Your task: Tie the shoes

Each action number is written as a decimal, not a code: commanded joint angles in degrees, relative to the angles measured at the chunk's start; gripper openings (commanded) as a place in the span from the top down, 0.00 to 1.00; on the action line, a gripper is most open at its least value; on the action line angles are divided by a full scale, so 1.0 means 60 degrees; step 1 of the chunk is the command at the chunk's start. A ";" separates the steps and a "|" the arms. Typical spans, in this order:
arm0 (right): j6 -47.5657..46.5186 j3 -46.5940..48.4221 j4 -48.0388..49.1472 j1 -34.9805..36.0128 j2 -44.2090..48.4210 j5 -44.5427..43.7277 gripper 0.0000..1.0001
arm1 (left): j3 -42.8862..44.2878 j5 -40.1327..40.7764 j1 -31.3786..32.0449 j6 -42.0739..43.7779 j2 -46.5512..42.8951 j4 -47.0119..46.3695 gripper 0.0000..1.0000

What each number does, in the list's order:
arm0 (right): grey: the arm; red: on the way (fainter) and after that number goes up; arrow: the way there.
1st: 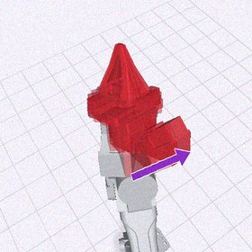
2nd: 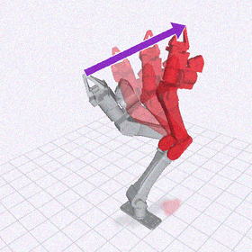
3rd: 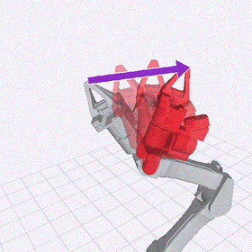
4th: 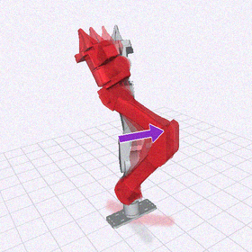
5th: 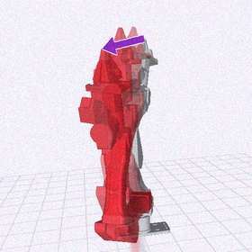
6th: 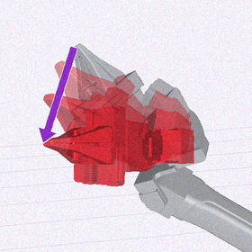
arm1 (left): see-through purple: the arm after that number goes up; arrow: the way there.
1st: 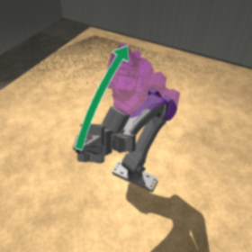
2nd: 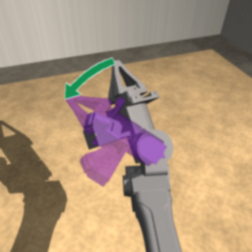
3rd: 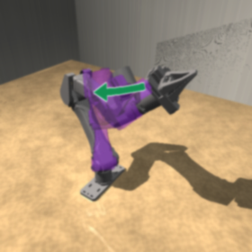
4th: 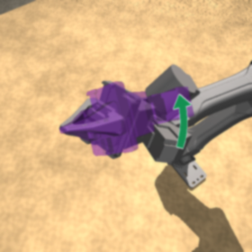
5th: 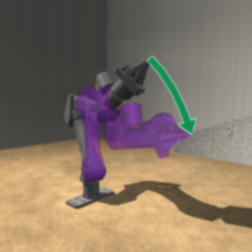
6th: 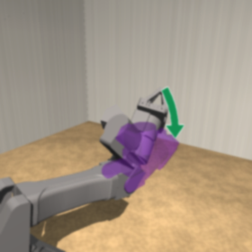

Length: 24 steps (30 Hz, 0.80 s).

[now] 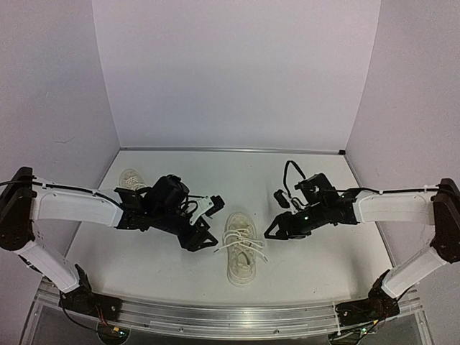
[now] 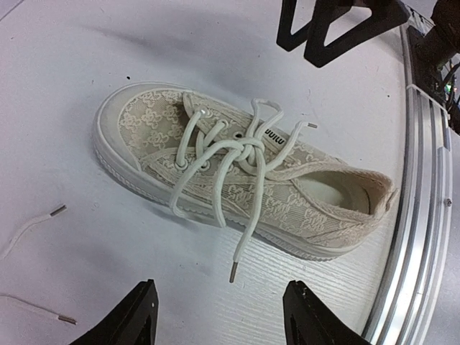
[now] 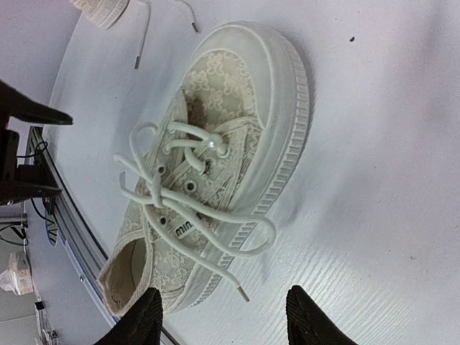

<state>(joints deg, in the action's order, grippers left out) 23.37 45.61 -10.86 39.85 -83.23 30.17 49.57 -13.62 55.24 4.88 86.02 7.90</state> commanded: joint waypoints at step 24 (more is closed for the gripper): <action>-0.1569 0.0280 0.0630 -0.0075 -0.2921 -0.0294 0.55 | 0.0521 0.0013 -0.0420 0.0397 0.0964 -0.0174 0.41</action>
<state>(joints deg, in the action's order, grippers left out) 16.42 46.87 -5.11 38.30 -99.20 30.94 50.59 -13.28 53.21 6.55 91.26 7.92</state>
